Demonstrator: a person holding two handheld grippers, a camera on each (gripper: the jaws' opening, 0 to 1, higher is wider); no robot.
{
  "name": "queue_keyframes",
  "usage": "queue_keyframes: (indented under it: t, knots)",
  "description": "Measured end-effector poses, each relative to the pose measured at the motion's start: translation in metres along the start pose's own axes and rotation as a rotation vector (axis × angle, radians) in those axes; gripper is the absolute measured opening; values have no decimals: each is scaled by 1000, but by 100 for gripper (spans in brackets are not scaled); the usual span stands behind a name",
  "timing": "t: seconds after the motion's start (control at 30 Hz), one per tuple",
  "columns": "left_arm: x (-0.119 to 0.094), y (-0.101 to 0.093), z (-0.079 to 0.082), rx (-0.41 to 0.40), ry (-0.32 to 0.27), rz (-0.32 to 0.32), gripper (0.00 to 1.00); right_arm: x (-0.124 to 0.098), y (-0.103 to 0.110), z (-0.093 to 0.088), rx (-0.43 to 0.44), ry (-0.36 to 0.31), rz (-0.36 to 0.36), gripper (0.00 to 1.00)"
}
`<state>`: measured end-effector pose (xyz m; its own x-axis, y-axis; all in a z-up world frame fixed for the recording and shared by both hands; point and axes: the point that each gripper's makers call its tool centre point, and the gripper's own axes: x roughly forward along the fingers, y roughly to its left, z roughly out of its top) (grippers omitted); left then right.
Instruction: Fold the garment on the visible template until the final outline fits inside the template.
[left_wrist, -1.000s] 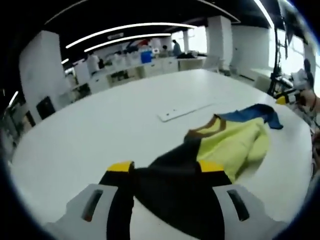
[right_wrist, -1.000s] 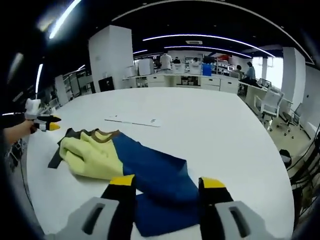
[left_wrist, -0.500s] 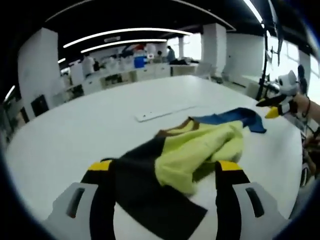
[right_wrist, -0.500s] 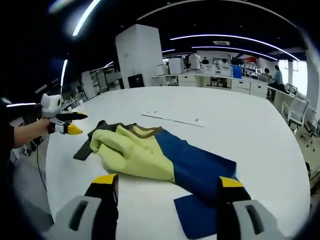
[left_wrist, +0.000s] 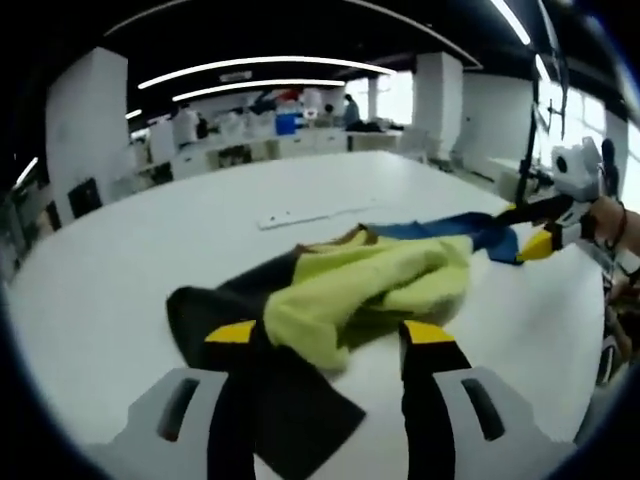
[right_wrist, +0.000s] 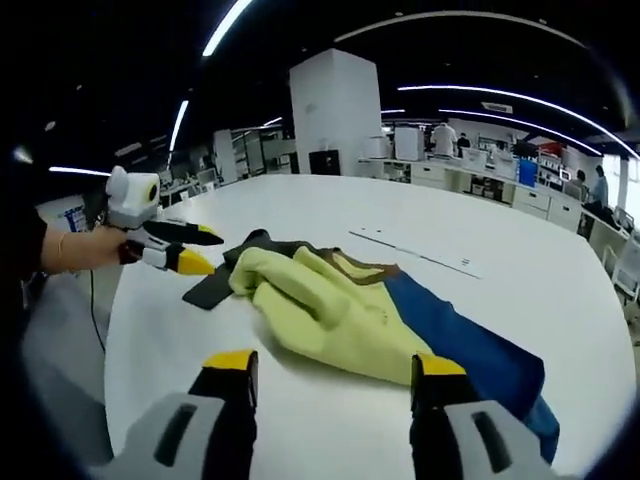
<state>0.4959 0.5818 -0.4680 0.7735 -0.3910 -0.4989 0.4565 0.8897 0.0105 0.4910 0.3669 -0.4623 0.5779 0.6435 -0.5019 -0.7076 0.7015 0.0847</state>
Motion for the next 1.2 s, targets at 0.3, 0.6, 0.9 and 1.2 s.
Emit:
queue_keyframes:
  t: [0.3,0.6,0.9,1.2]
  knots:
    - [15,-22,-11,55,30,-72,21,19,17,-2,-13,-4,59,50]
    - [36,-16,-28,135,92,-52,16,40,34,-4,-38,-2,123,37]
    - [47,-6,-39,143,127,-37,13,65,44,-11,-73,15,150,33]
    - [55,2,-40,122,124,-29,13,86,35,-26,-234,97,62,26]
